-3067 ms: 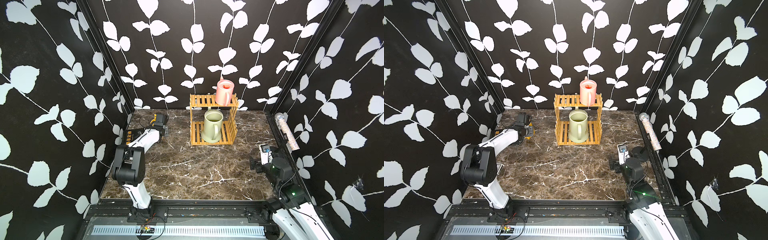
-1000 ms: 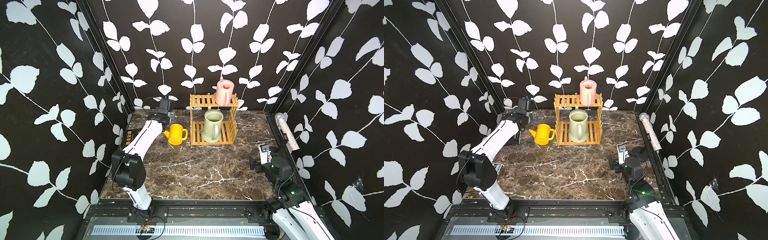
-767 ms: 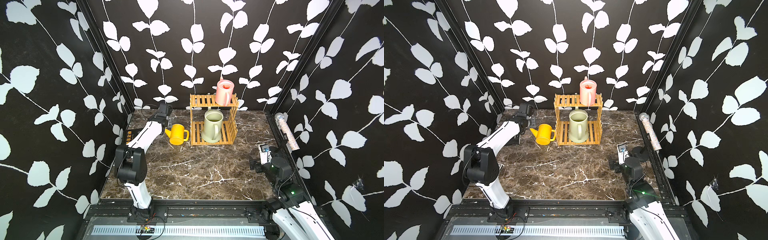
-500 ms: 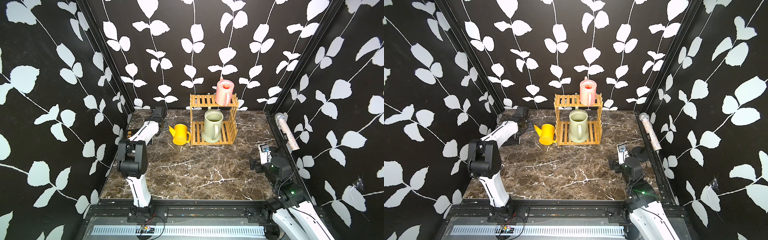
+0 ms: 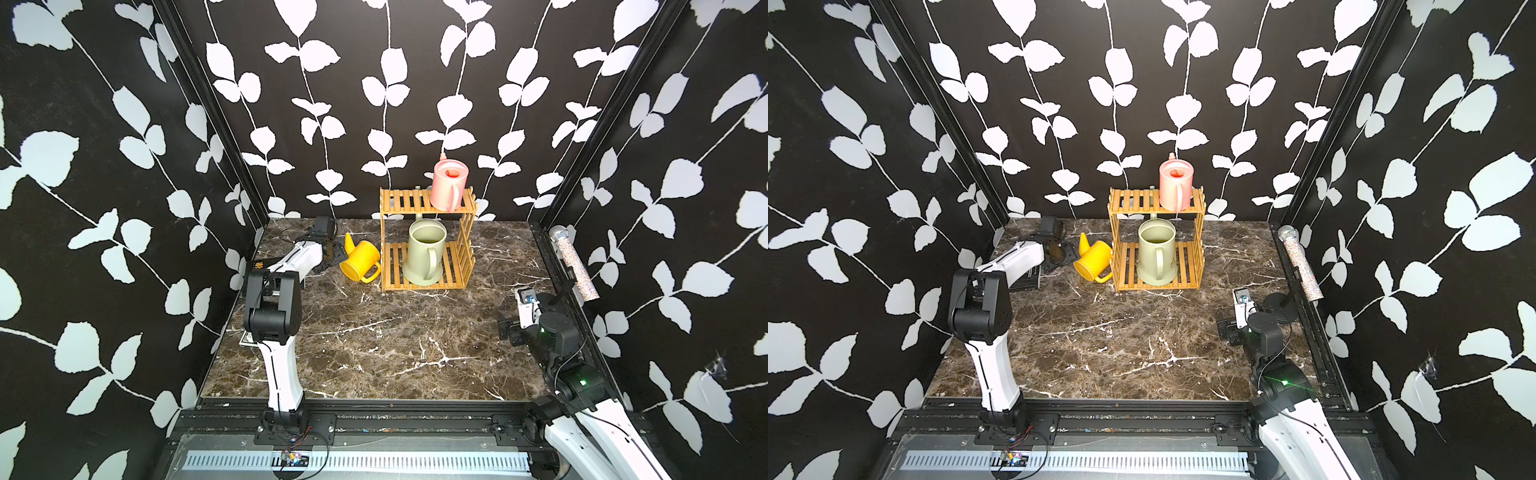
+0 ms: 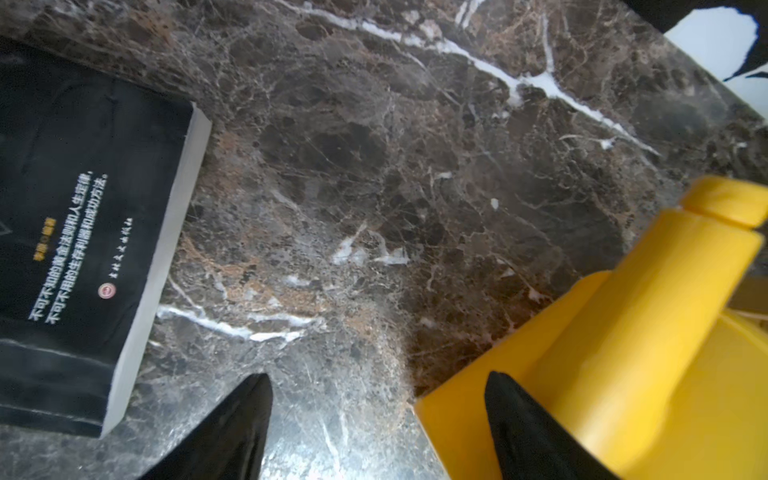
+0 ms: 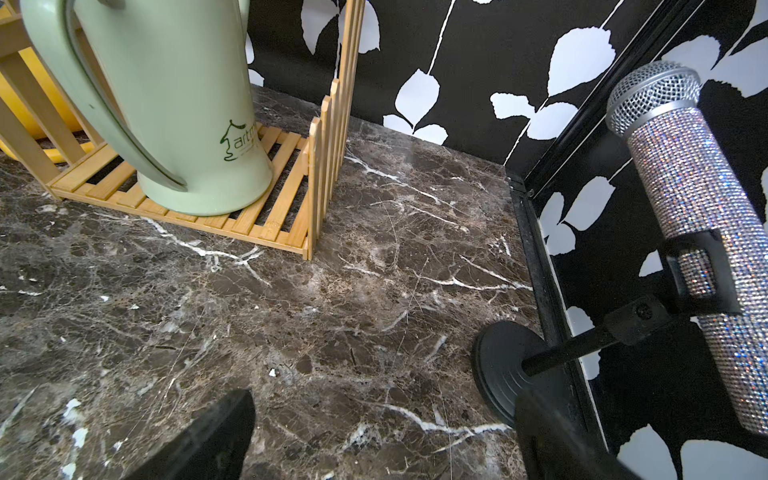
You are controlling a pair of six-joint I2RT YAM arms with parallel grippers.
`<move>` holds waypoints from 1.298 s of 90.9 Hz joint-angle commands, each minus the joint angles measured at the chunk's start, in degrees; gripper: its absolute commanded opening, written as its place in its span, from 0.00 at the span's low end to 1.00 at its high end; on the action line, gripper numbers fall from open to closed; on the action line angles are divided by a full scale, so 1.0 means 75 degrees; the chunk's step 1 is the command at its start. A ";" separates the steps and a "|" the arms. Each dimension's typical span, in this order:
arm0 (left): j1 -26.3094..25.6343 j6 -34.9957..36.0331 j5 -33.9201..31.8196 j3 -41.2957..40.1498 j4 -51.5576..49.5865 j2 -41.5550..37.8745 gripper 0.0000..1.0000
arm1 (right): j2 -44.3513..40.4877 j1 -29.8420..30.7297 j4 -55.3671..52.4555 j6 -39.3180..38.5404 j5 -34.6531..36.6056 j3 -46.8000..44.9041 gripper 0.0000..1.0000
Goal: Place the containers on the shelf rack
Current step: 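Pick up a container from the center of the board.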
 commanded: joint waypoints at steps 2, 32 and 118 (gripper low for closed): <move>0.0007 0.0174 0.0171 -0.0165 0.0048 -0.0934 0.81 | 0.0006 -0.0044 0.0215 -0.0074 0.0090 -0.0055 0.99; 0.0013 0.1353 0.1208 0.1041 0.0793 0.0042 0.82 | -0.0009 -0.0044 0.0205 -0.0056 0.0054 -0.0049 0.99; 0.0060 0.1806 0.1764 0.2341 0.1019 0.1575 0.05 | 0.0037 -0.0044 0.0204 -0.0073 0.0078 -0.0038 0.99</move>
